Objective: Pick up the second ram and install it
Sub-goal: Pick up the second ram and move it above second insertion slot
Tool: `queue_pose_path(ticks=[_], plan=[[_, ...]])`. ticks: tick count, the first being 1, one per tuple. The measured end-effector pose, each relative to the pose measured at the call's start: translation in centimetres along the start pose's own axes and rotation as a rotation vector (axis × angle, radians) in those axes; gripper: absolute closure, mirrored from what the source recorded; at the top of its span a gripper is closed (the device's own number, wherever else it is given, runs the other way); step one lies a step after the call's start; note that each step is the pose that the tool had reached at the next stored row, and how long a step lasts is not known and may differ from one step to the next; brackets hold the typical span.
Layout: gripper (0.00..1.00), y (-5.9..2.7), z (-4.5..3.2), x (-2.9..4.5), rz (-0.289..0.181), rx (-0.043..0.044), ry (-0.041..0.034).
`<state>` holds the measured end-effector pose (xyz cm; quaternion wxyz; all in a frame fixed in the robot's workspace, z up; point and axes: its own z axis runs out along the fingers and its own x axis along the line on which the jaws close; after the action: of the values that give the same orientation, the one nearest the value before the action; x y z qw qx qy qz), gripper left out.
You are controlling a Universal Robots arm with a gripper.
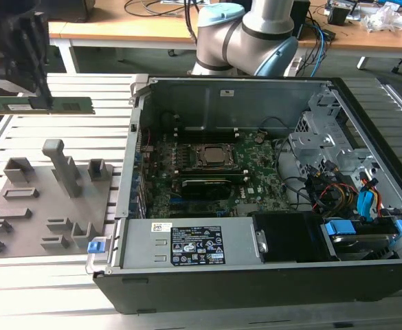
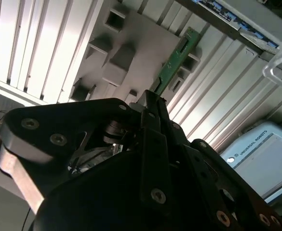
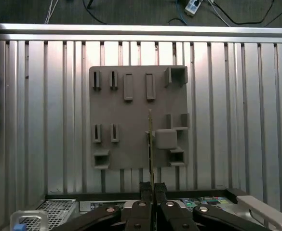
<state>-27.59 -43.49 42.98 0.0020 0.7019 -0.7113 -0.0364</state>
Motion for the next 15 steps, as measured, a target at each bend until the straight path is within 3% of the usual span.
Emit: queue_pose_path(ticks=[3, 9, 11, 13, 15], plan=[[0.87, -2.11, -0.11, -0.04, 0.000, -0.0020, -0.0001], [0.87, -4.49, -0.24, -0.07, 0.000, -0.0035, 0.0000], [0.87, -5.87, -0.32, -0.10, 0.000, -0.0045, 0.0002], [0.87, -6.42, -0.35, -0.11, 0.000, -0.0047, 0.0000], [0.87, -7.83, -0.42, -0.15, 0.000, -0.0056, 0.0000]])
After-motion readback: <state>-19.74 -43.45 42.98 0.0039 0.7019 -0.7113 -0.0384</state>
